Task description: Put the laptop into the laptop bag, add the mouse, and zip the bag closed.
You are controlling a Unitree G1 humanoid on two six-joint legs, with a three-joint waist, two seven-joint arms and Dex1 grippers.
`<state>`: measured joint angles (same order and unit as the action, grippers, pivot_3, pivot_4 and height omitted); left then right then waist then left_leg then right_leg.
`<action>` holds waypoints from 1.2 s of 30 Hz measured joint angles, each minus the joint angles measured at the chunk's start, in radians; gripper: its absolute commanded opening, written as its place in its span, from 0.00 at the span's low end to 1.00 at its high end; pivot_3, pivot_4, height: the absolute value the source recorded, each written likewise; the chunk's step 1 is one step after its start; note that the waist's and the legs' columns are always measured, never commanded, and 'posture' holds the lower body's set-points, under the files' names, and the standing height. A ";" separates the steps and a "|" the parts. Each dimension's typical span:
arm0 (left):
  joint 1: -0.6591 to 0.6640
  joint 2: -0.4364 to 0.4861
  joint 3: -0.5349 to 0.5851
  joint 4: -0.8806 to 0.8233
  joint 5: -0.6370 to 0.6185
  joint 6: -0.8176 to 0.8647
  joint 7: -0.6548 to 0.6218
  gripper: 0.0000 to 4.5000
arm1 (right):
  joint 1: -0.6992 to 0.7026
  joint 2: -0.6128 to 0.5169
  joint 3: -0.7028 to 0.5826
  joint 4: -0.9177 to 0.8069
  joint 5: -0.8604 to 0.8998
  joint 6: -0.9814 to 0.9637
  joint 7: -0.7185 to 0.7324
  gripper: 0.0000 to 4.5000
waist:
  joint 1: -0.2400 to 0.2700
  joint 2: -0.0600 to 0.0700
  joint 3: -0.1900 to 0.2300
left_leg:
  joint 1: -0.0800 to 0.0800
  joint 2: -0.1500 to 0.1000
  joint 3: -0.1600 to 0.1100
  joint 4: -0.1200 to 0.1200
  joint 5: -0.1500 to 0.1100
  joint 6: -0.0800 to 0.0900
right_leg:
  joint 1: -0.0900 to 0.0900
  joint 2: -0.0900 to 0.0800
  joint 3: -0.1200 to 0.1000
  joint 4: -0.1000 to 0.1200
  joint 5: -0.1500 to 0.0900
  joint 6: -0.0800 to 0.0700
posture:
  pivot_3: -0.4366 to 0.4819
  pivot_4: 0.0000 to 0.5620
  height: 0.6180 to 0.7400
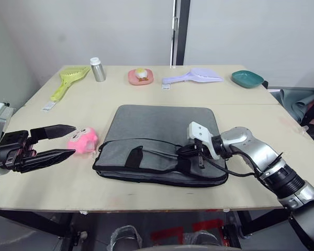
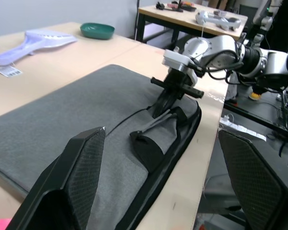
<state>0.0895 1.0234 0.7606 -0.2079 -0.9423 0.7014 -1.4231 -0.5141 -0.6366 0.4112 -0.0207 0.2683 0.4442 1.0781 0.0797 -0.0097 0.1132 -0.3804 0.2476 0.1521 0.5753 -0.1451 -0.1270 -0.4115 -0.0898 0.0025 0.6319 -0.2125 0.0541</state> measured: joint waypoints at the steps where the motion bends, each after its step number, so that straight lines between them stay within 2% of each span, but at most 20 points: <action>1: -0.007 -0.001 -0.002 0.011 0.000 0.000 0.002 0.87 | 0.020 0.018 -0.024 0.018 0.011 -0.010 0.002 0.00 | 0.000 -0.001 -0.002 | 0.000 0.000 -0.001 0.000 0.000 0.000 | 0.001 0.000 0.000 0.000 0.000 0.000 | 0.48 0.27 1.00; 3: -0.014 -0.002 -0.019 0.033 0.000 0.000 0.003 0.87 | 0.053 0.036 -0.063 0.038 0.032 -0.025 0.005 0.00 | 0.001 -0.001 -0.005 | 0.000 0.000 -0.001 0.002 0.000 0.000 | 0.001 0.000 0.000 0.000 0.000 0.000 | 0.48 0.27 1.00; 8: -0.027 -0.002 -0.028 0.046 -0.002 0.000 0.002 0.87 | 0.082 0.052 -0.070 0.093 0.036 -0.086 0.020 0.00 | 0.001 0.000 -0.015 | 0.002 0.000 -0.004 0.001 0.000 0.000 | 0.004 0.000 -0.003 0.000 0.000 0.000 | 0.48 0.27 1.00; 14: -0.020 -0.001 -0.027 0.058 -0.001 0.000 -0.009 0.87 | 0.064 0.074 -0.053 0.195 -0.014 -0.176 0.027 0.00 | 0.002 -0.002 -0.025 | 0.018 -0.001 -0.004 0.000 -0.001 -0.001 | 0.019 -0.001 -0.002 -0.003 -0.001 0.000 | 0.48 0.27 1.00; 16: -0.019 -0.001 -0.026 0.068 -0.001 0.002 -0.009 0.87 | 0.055 0.079 -0.051 0.217 -0.022 -0.184 0.031 0.00 | 0.004 -0.003 -0.025 | 0.026 -0.001 -0.004 0.000 -0.001 -0.001 | 0.024 -0.001 -0.001 -0.003 -0.005 0.007 | 0.48 0.27 1.00; 17: -0.018 0.000 -0.022 0.081 0.000 0.005 -0.008 0.87 | 0.048 0.083 -0.050 0.232 -0.025 -0.186 0.036 0.00 | 0.004 -0.003 -0.025 | 0.030 -0.001 -0.004 0.000 -0.001 -0.001 | 0.027 0.000 -0.001 -0.003 -0.010 0.016 | 0.48 0.27 1.00; 23: -0.007 0.007 -0.017 0.142 0.018 0.010 0.020 0.87 | 0.019 0.083 -0.055 0.275 -0.030 -0.170 0.062 0.00 | 0.016 -0.003 -0.025 | 0.029 -0.002 -0.007 -0.003 -0.001 -0.001 | 0.027 0.001 -0.001 -0.009 -0.010 0.016 | 0.48 0.27 1.00; 31: -0.132 -0.020 -0.171 0.245 0.091 -0.007 0.088 0.87 | 0.057 0.065 -0.100 0.206 0.009 -0.083 0.089 0.00 | 0.019 -0.003 -0.025 | 0.029 -0.003 -0.007 -0.014 -0.001 -0.001 | 0.026 0.002 -0.001 -0.014 -0.010 0.015 | 0.48 0.27 1.00; 32: -0.145 -0.023 -0.191 0.261 0.100 -0.010 0.091 0.87 | 0.063 0.065 -0.106 0.197 0.019 -0.070 0.094 0.00 | 0.018 -0.003 -0.025 | 0.028 -0.002 -0.007 -0.014 -0.001 -0.001 | 0.025 0.003 -0.001 -0.014 -0.008 0.013 | 0.48 0.27 1.00; 33: -0.154 -0.025 -0.200 0.267 0.112 -0.013 0.091 0.87 | 0.066 0.065 -0.109 0.186 0.021 -0.061 0.098 0.00 | 0.016 -0.003 -0.025 | 0.028 -0.002 -0.007 -0.015 -0.001 -0.001 | 0.026 0.004 -0.001 -0.014 -0.001 0.002 | 0.48 0.27 1.00; 36: -0.202 -0.026 -0.243 0.301 0.134 -0.024 0.095 0.87 | 0.073 0.065 -0.118 0.161 0.031 -0.029 0.120 0.00 | 0.014 -0.003 -0.025 | 0.027 -0.001 -0.006 -0.018 -0.001 -0.003 | 0.024 0.005 -0.001 -0.015 -0.001 0.000 | 0.48 0.27 1.00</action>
<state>-0.1121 0.9974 0.5179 0.0932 -0.8083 0.6777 -1.3278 -0.4412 -0.5720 0.2929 0.1399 0.2997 0.4152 1.1976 0.0938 -0.0131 0.0884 -0.3533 0.2462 0.1458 0.5569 -0.1461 -0.1297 -0.3872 -0.0852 0.0015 0.6170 -0.2133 0.0537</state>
